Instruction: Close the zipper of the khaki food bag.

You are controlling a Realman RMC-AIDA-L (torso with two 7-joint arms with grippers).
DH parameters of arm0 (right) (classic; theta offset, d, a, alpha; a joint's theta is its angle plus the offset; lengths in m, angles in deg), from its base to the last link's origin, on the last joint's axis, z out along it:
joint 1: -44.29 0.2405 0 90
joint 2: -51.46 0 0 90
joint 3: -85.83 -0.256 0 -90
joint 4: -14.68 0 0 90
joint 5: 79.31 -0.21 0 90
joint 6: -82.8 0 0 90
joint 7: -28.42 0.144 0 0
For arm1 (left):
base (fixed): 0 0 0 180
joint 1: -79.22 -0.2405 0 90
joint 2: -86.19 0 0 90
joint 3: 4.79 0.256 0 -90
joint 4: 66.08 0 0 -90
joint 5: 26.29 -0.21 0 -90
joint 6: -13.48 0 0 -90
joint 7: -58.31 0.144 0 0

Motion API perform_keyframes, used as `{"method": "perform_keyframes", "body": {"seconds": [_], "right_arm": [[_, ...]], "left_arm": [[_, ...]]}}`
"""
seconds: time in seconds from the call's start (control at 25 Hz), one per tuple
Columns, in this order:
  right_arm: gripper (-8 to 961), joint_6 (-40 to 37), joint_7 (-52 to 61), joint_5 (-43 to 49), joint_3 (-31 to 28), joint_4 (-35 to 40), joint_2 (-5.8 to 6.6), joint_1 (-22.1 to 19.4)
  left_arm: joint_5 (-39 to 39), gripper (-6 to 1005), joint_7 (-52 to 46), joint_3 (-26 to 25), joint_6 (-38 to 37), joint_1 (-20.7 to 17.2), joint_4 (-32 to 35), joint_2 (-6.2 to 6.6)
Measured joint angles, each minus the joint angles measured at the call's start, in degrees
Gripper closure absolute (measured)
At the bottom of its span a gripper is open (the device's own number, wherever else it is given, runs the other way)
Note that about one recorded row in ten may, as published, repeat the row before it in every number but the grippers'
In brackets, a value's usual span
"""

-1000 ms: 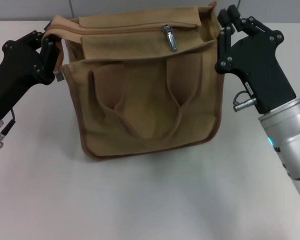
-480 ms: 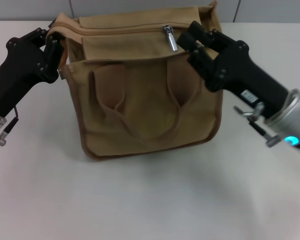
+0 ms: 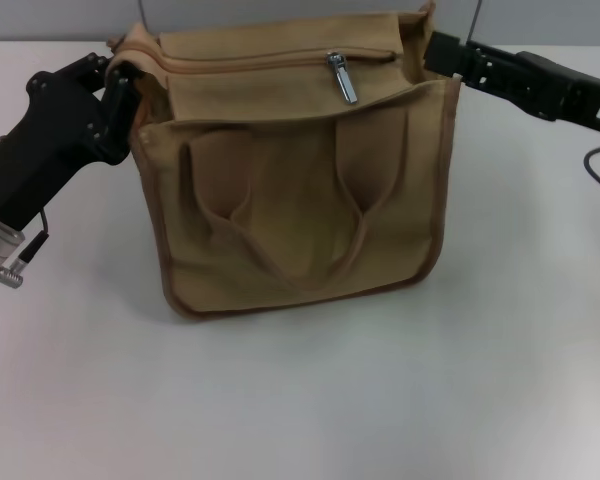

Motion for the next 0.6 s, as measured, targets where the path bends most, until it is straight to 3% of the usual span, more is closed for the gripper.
{"method": "perform_keyframes", "body": {"seconds": [0.08,0.28,0.4,0.6], "right_arm": [[662,0.35,2.09,-0.01,1.85,1.54,-0.09,1.08],[459,2.72,4.37,-0.12,5.25,3.16,-1.3,3.34],[431,5.71,5.03,-0.13,6.71,4.3,-2.29,4.01],[415,7.06,5.99,-0.13,6.86,5.43,-2.61,4.16]], "left_arm": [[0.0,976,0.0,0.19,-0.01,0.22,0.0,-0.03],[0.0,976,0.0,0.73,-0.07,0.89,-0.06,-0.13],[0.0,976,0.0,0.81,-0.1,1.12,-0.07,-0.15],[0.3,976,0.0,0.82,-0.57,1.23,-0.07,-0.18]]}}
